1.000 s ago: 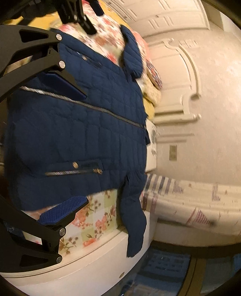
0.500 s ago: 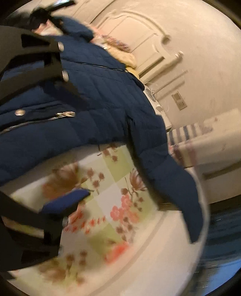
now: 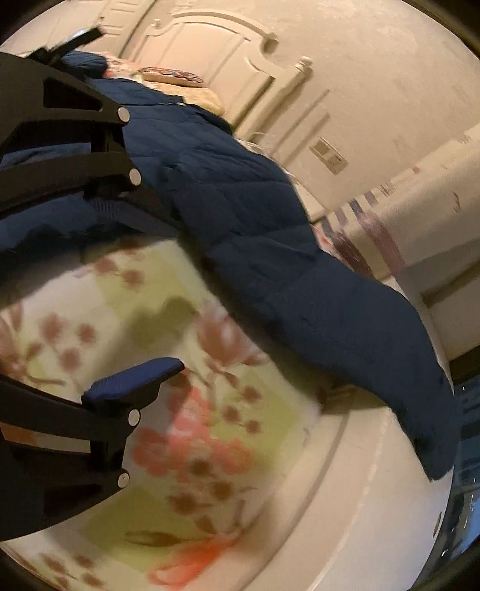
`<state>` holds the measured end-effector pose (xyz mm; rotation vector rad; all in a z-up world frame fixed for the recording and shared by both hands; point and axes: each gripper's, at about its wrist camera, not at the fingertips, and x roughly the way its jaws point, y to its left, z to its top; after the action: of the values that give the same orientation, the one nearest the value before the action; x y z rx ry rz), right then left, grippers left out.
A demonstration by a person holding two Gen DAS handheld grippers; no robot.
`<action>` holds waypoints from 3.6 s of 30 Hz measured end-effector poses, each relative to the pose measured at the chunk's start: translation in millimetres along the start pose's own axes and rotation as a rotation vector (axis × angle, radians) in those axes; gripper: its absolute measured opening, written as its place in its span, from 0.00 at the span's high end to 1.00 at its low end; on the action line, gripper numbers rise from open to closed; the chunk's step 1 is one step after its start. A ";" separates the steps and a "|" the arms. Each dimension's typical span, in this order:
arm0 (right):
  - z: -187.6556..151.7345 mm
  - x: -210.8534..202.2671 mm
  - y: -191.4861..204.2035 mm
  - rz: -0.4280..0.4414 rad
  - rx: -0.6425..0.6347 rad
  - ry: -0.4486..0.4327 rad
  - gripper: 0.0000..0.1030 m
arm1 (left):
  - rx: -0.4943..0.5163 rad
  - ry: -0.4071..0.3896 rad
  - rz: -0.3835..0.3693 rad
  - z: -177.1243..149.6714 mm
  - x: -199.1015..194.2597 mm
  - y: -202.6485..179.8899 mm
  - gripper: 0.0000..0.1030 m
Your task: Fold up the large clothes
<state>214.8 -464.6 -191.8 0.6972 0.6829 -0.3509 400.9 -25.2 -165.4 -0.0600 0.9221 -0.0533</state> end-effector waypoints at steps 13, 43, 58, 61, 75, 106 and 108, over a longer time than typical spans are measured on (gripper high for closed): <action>87.1 39.1 -2.3 -0.179 0.035 -0.123 0.36 | -0.067 -0.028 -0.125 -4.1 -0.2 12.3 0.02; -103.5 -26.3 220.2 0.389 -0.903 0.150 0.34 | -0.240 -0.080 -0.175 -3.5 -9.9 47.0 0.02; -20.3 53.1 187.0 0.235 -0.457 0.103 0.76 | -0.328 -0.252 -0.109 -6.7 -38.0 72.0 0.02; -43.8 17.4 227.2 0.446 -0.547 0.044 0.76 | -0.488 -0.399 -0.023 -14.9 -62.6 103.7 0.02; -62.8 -18.1 204.8 0.255 -0.662 -0.097 0.24 | -0.539 -0.321 0.021 -14.8 -49.8 117.1 0.02; -28.5 32.0 101.2 0.219 -0.285 0.006 0.24 | -0.959 0.042 -0.788 -25.3 5.0 109.3 0.09; -28.4 32.0 100.9 0.223 -0.282 0.008 0.24 | -1.004 0.045 -0.813 -17.2 14.7 110.9 0.10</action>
<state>276.6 -374.6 -182.2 0.4993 0.6398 -0.0439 398.2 83.8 -195.7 -1.3674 0.8416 -0.3410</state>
